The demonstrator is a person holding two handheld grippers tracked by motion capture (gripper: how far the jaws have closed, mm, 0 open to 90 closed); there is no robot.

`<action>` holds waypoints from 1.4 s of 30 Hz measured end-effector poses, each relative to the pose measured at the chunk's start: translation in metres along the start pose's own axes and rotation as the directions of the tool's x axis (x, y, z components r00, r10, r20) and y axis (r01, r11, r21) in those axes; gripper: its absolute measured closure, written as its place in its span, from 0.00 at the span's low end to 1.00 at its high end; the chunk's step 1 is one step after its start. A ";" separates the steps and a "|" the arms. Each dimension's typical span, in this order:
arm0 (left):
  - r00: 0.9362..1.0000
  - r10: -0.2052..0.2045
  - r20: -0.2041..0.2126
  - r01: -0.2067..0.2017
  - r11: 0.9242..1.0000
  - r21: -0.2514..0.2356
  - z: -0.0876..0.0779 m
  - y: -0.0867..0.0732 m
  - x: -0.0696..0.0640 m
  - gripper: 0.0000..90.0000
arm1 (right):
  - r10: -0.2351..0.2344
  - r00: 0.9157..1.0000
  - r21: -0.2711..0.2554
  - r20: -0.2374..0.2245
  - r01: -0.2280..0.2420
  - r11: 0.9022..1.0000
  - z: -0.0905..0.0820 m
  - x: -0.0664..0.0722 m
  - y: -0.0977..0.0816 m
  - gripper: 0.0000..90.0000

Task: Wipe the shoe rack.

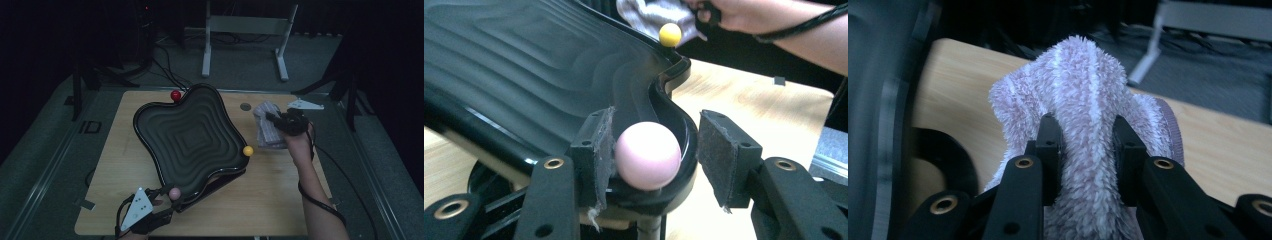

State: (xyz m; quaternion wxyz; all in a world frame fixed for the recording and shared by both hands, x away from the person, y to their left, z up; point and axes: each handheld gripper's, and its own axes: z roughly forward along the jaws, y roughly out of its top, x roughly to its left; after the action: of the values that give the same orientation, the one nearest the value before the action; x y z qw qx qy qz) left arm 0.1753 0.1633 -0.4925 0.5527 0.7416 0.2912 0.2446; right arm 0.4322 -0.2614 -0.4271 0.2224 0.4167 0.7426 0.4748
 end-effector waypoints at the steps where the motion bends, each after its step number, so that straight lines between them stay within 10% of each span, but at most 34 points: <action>1: 1.000 0.005 -0.008 -0.005 1.000 0.005 0.003 0.000 0.000 0.56 | -0.007 1.000 -0.007 -0.011 0.007 1.000 -0.001 0.003 0.003 0.80; 24: 0.996 -0.016 0.087 0.018 1.000 -0.018 0.012 -0.001 0.004 0.67 | -0.138 0.968 -0.112 -0.211 0.116 0.987 0.029 0.090 0.083 0.80; 33: 0.996 -0.013 0.090 0.015 1.000 -0.025 0.012 -0.002 0.004 0.67 | -0.167 0.966 -0.071 -0.197 0.155 0.985 0.065 0.109 0.114 0.80; 42: 0.995 -0.012 0.099 0.015 0.999 -0.030 0.012 -0.003 0.005 0.67 | -0.181 0.972 0.010 -0.148 0.184 0.983 0.100 0.113 0.106 0.79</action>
State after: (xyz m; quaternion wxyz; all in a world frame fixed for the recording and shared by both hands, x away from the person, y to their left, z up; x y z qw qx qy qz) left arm 0.1871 0.1592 -0.4984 0.5794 0.7422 0.2647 0.2082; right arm 0.4857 -0.0946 -0.3703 0.2052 0.3133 0.7976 0.4729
